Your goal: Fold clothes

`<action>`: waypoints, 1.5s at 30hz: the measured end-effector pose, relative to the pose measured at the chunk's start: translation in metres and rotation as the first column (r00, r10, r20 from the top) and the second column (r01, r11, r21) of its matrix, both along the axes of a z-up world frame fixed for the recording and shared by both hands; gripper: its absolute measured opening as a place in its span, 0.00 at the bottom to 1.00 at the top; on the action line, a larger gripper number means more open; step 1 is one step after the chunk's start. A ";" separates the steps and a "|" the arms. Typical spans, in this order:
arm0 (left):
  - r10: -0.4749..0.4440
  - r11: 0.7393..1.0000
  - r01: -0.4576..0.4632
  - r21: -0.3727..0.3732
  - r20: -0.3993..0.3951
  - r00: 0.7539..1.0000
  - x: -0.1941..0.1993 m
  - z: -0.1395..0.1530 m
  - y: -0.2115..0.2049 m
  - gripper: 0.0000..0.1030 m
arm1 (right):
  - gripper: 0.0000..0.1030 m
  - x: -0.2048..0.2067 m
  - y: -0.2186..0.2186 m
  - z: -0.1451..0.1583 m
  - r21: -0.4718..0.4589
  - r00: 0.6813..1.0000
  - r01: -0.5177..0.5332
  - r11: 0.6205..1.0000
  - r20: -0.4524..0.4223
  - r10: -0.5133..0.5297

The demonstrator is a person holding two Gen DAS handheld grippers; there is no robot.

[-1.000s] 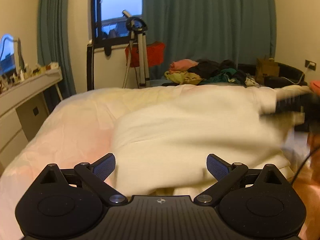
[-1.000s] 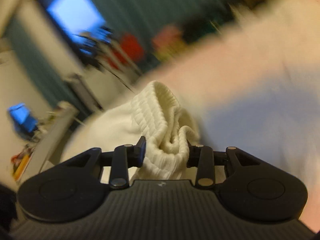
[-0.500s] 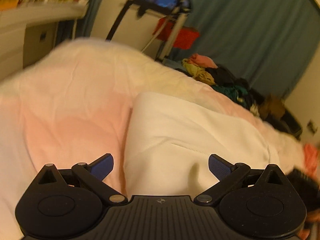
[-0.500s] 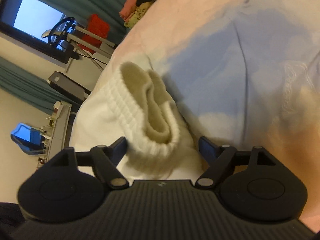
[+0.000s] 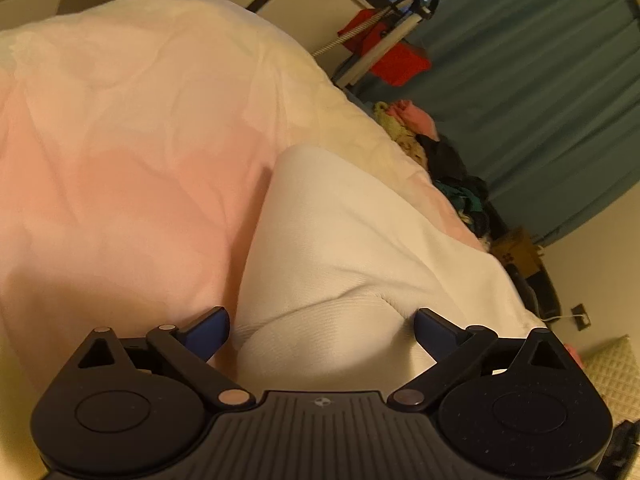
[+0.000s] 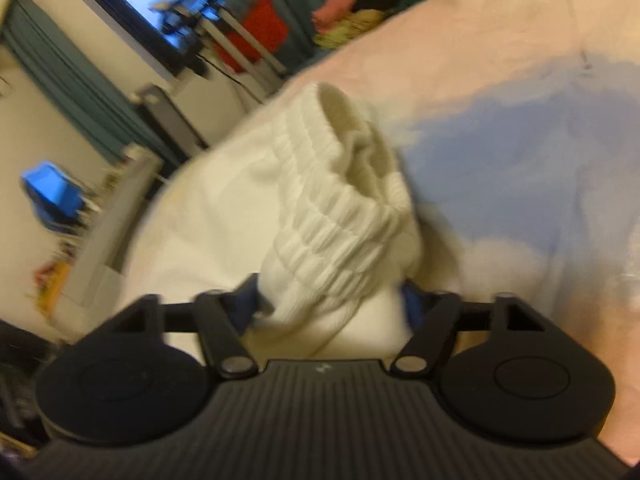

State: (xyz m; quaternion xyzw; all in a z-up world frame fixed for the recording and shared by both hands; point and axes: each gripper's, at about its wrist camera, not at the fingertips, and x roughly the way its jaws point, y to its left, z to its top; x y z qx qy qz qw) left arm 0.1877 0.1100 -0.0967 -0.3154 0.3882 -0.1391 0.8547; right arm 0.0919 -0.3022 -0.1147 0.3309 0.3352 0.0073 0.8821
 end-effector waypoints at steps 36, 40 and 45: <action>-0.360 0.933 0.351 0.083 0.276 0.891 0.116 0.090 -0.373 0.41 | 0.28 0.015 -0.274 0.074 0.152 0.815 0.468 0.870 0.305 -0.492; -0.437 0.899 0.407 0.161 0.254 0.863 0.108 0.048 -0.407 0.43 | 0.29 0.002 -0.292 0.019 0.129 0.805 0.530 0.838 0.235 -0.545; -0.548 0.830 0.491 0.264 0.217 0.808 0.093 -0.004 -0.374 0.52 | 0.37 -0.024 -0.270 -0.032 0.103 0.824 0.529 0.842 0.175 -0.539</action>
